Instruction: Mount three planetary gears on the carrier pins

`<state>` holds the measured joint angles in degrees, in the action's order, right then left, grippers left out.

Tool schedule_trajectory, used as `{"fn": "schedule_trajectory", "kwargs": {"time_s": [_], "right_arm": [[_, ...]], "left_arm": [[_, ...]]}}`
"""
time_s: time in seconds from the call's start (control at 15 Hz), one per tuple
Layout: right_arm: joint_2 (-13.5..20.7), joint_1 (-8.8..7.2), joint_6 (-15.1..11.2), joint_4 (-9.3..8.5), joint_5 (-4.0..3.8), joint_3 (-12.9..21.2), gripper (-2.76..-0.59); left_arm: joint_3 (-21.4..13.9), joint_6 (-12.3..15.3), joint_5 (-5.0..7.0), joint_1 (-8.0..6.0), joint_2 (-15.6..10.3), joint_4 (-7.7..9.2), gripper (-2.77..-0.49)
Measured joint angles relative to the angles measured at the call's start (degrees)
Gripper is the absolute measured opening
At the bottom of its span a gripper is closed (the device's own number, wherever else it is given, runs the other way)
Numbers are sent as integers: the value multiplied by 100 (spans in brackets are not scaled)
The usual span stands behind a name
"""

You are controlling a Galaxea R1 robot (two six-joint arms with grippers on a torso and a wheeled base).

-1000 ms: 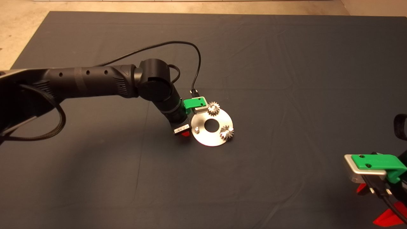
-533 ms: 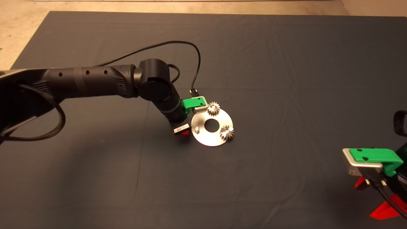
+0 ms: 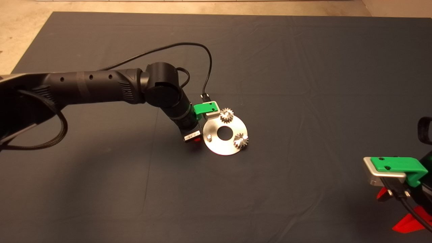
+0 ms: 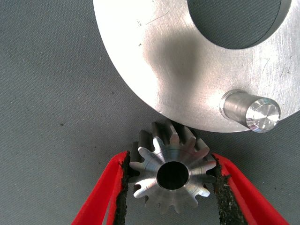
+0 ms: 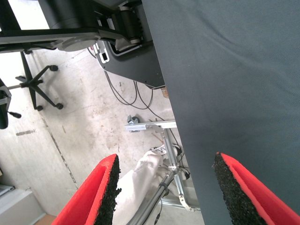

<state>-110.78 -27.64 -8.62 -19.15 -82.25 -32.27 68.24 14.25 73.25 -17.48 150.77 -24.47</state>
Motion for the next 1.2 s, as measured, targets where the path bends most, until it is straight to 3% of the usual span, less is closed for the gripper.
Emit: {"fn": "schedule_trajectory", "kwargs": {"time_s": [0.53,0.73,1.0,1.13,1.2], "right_arm": [[0,0,2,-2,-5,-96,-188],[0,0,5,-2,-2,-171,-188],[-2,-4,13,-2,-2,-299,-188],[3,-4,13,-5,0,-299,-188],[16,-1,13,-6,0,-299,-188]], "left_arm": [[0,0,-63,1,-37,0,-226],[-5,0,-13,-4,-50,5,-231],[-24,5,349,-195,-129,28,-236],[-30,5,569,-433,-245,90,-237],[-30,4,738,-599,-316,175,-237]]}}
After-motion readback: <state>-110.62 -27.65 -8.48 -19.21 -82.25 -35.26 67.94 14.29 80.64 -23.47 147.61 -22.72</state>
